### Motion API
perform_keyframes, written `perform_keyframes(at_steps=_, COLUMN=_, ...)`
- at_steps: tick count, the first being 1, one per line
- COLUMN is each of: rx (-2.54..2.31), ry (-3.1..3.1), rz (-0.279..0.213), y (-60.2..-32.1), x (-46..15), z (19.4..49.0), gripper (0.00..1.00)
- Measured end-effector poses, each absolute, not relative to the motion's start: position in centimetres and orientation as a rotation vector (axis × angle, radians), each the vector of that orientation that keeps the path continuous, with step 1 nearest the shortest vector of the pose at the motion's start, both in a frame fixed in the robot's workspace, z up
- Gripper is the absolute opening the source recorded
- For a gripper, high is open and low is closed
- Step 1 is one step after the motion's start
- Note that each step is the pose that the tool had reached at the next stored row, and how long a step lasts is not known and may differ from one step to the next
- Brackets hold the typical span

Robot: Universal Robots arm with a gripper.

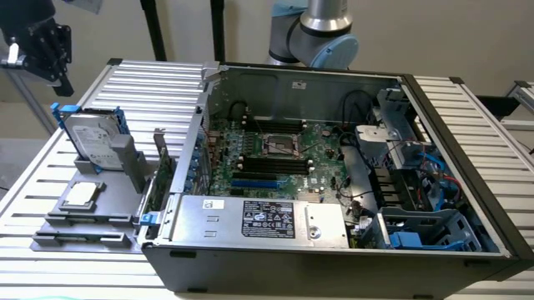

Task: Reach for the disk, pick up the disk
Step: 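Pick up the disk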

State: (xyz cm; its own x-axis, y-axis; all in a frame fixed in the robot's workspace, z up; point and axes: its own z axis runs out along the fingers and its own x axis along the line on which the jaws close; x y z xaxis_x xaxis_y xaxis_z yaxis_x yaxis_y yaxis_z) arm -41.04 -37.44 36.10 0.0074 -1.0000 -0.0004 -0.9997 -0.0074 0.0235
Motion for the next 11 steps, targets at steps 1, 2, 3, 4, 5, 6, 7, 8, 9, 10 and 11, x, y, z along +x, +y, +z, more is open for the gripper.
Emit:
perform_keyframes(at_steps=1, rx=2.224, ry=-2.196, rz=-0.026, y=-37.45, x=-41.12, z=36.04, gripper=0.11)
perform_keyframes(at_steps=2, rx=2.226, ry=-2.194, rz=-0.025, y=-37.45, x=-41.14, z=36.01, gripper=0.11)
perform_keyframes(at_steps=3, rx=2.226, ry=-2.194, rz=-0.026, y=-37.45, x=-41.15, z=36.0, gripper=0.11)
perform_keyframes(at_steps=4, rx=2.226, ry=-2.194, rz=-0.026, y=-37.45, x=-41.16, z=35.98, gripper=0.11)
perform_keyframes(at_steps=5, rx=2.226, ry=-2.194, rz=-0.026, y=-37.44, x=-41.17, z=35.96, gripper=0.11)
perform_keyframes(at_steps=6, rx=2.226, ry=-2.195, rz=-0.025, y=-37.44, x=-41.17, z=35.94, gripper=0.11)
perform_keyframes(at_steps=7, rx=2.225, ry=-2.195, rz=-0.025, y=-37.44, x=-41.17, z=35.93, gripper=0.12)
perform_keyframes(at_steps=8, rx=2.224, ry=-2.196, rz=-0.025, y=-37.44, x=-41.17, z=35.9, gripper=0.18)
perform_keyframes(at_steps=9, rx=2.223, ry=-2.197, rz=-0.026, y=-37.44, x=-41.17, z=35.87, gripper=0.24)
perform_keyframes(at_steps=10, rx=2.222, ry=-2.198, rz=-0.026, y=-37.44, x=-41.17, z=35.85, gripper=0.24)
perform_keyframes(at_steps=11, rx=2.222, ry=-2.198, rz=-0.026, y=-37.44, x=-41.17, z=35.81, gripper=0.3)
